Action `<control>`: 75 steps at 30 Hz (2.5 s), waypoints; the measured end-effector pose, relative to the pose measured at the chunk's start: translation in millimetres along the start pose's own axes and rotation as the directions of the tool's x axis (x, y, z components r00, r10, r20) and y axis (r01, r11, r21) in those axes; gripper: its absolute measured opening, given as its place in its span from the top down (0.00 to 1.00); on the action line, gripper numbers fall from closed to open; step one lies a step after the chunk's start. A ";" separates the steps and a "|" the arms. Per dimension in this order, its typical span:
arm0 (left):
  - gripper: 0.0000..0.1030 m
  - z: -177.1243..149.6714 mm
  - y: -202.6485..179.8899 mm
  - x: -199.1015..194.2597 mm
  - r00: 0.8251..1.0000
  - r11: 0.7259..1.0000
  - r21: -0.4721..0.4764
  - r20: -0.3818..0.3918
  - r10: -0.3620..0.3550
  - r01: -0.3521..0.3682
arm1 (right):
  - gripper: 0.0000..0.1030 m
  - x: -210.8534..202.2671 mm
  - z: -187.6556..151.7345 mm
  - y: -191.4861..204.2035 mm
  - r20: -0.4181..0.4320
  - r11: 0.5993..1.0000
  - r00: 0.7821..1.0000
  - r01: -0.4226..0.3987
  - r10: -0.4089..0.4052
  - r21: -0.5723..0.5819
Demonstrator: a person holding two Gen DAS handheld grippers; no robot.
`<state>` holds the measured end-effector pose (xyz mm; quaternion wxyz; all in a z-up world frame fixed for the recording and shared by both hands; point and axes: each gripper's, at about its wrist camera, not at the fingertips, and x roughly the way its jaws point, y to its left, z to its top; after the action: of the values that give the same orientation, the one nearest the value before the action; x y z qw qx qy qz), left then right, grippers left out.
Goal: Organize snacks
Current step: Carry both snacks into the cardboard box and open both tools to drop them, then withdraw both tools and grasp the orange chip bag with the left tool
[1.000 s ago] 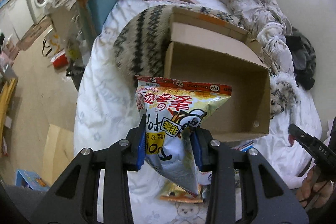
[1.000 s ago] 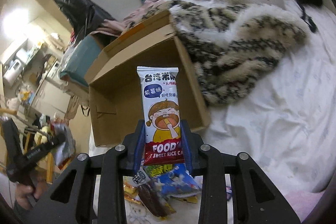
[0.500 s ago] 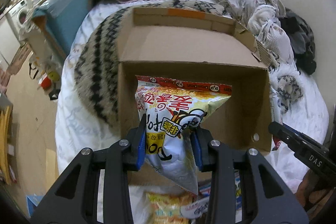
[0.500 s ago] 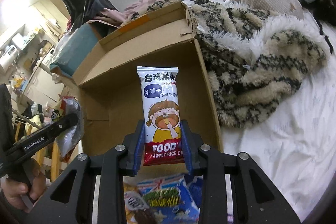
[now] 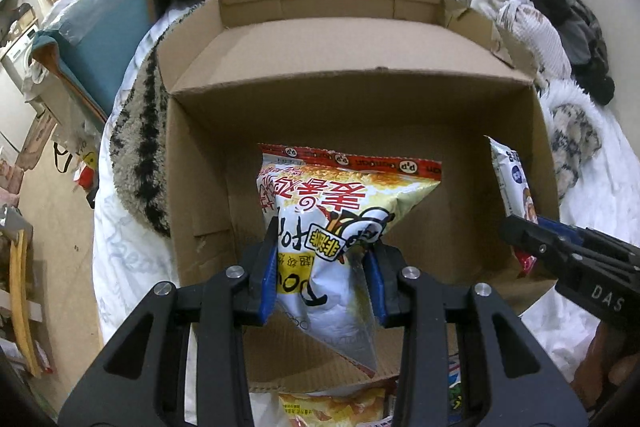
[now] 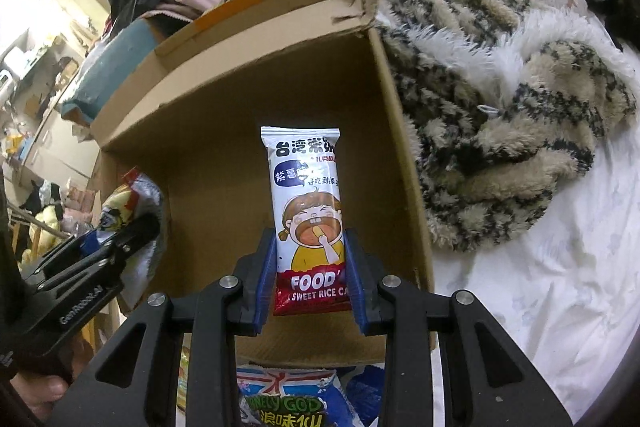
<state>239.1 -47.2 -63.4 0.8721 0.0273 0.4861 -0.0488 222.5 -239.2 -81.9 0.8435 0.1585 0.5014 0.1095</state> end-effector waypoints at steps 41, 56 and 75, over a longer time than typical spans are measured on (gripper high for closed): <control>0.10 -8.9 10.3 -36.7 0.995 0.998 -0.027 0.090 -0.050 0.053 | 0.30 -8.4 5.0 7.0 0.038 0.999 0.999 -0.026 0.026 -0.019; 0.09 -41.8 22.7 -84.3 0.992 1.000 -0.028 0.127 -0.006 0.010 | 0.30 -48.3 -9.3 8.6 0.080 0.998 0.996 -0.042 0.045 -0.039; 0.10 -89.6 49.9 -94.2 0.999 0.991 -0.132 0.026 0.038 -0.034 | 0.30 -75.8 -59.9 -30.7 -0.025 0.994 1.000 -0.016 0.019 0.108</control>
<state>119.7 16.5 -30.3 0.8796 -0.0222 0.4753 -0.0015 134.7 -284.2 -58.7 0.8263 0.2067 0.5159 0.0916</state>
